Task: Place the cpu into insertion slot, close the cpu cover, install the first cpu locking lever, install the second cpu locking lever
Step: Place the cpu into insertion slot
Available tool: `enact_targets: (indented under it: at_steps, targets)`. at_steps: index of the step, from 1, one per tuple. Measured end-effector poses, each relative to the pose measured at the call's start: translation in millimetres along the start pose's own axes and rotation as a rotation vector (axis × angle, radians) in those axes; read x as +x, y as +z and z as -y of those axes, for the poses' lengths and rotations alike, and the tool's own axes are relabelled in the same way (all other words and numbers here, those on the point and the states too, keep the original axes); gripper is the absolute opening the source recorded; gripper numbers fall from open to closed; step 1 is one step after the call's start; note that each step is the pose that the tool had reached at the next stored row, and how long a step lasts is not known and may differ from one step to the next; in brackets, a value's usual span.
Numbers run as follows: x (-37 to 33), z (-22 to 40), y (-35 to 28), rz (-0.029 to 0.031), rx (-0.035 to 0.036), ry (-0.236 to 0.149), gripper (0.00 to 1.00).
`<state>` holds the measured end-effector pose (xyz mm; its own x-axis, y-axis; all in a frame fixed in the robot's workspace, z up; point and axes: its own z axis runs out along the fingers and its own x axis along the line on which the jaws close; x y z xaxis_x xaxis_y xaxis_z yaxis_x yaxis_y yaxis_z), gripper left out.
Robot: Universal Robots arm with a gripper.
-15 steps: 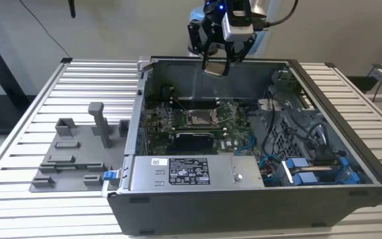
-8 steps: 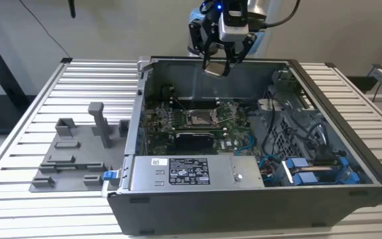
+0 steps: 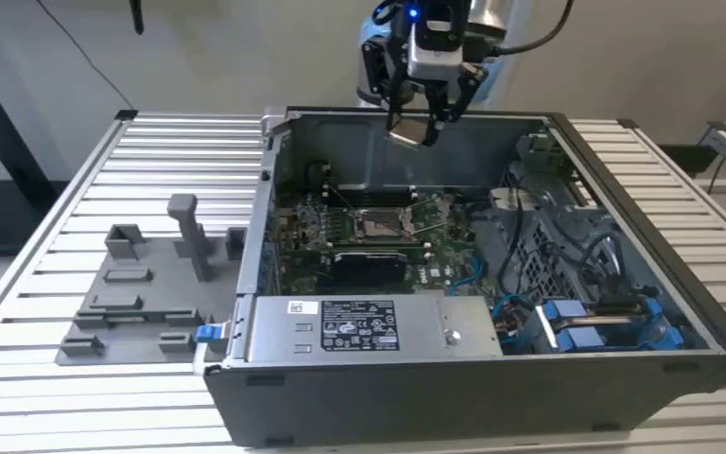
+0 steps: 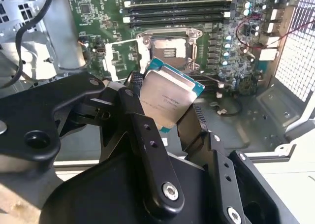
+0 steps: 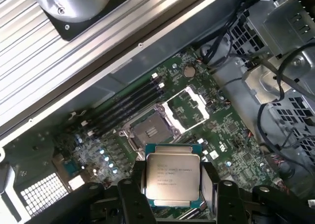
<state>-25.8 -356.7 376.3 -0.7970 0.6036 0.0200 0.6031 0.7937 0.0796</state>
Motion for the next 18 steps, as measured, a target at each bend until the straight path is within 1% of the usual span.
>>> enact_targets:
  at_steps: [9, 18]
  targets:
    - [0.0, 0.1, 0.8, 0.0088, -0.0022, 0.110, 0.55]
    - [0.0, 0.1, 1.2, 0.0142, -0.0035, 0.178, 0.55]
